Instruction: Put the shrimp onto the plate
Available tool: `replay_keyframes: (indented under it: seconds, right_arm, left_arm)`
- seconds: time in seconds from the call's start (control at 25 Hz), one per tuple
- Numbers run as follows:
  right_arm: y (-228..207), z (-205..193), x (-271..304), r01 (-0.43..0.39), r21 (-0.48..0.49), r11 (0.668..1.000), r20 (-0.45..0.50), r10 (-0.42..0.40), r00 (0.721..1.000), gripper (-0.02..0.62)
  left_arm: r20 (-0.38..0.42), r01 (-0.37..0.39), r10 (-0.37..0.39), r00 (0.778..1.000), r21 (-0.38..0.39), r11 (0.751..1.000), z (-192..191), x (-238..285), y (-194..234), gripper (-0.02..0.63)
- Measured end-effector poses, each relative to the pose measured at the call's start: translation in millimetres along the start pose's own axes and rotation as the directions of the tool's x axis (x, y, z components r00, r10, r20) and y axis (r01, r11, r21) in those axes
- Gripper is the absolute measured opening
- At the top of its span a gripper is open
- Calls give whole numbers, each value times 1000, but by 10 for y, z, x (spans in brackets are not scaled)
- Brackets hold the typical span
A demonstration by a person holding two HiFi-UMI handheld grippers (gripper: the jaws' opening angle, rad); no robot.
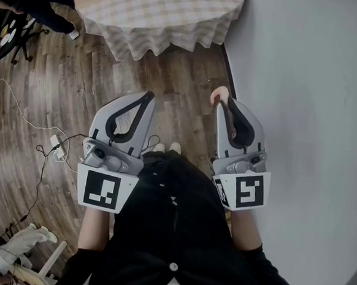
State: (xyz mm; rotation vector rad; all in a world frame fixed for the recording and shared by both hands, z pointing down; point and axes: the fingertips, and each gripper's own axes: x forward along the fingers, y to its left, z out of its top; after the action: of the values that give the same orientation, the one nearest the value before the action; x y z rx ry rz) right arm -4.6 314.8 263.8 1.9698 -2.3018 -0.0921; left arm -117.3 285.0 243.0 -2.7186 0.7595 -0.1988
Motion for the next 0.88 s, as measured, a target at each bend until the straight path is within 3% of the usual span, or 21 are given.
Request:
replay_keyframes:
  seconds: [0.88]
  right_arm:
    - [-337, -31, -128, -39, 0, 999, 37, 39, 999, 40]
  left_arm:
    - [-12, -71, 71, 997, 3, 997, 102, 193, -192, 2]
